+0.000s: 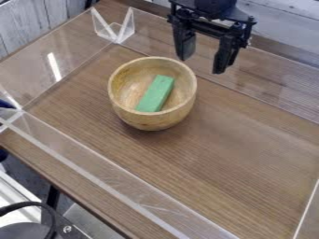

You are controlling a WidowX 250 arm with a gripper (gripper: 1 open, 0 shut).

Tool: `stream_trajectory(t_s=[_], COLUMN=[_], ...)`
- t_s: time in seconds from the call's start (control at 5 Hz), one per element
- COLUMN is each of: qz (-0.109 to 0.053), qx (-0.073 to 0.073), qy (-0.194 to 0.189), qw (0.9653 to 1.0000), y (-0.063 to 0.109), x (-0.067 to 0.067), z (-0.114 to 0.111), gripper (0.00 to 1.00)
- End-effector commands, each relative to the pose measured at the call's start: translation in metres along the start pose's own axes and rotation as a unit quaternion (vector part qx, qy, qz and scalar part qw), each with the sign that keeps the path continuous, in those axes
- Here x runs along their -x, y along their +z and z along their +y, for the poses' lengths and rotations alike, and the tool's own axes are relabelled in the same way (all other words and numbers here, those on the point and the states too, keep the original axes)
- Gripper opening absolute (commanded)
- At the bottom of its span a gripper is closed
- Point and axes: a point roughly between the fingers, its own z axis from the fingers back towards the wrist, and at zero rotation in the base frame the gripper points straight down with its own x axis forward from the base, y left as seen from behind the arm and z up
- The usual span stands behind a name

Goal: Remove the green block from inside the brown bowl and put it on the table

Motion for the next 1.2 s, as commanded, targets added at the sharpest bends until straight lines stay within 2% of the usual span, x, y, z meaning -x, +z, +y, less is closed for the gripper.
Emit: stream_trajectory(t_s=[0.0,0.2,0.6,1.0], qz=[0.006,0.015,0.009,0.009], qx=[-0.005,-0.011,-0.012,-0.005], qy=[0.008,0.016,0.043,0.057], qw=[0.9999,0.9997,0.9989,0.9983], y=[-0.006,-0.015,-0.025,-0.042], x=[0.003,0.012,0.017,0.001], z=[0.011,0.025,0.06,0.072], gripper=[1.0,1.0,1.0,1.0])
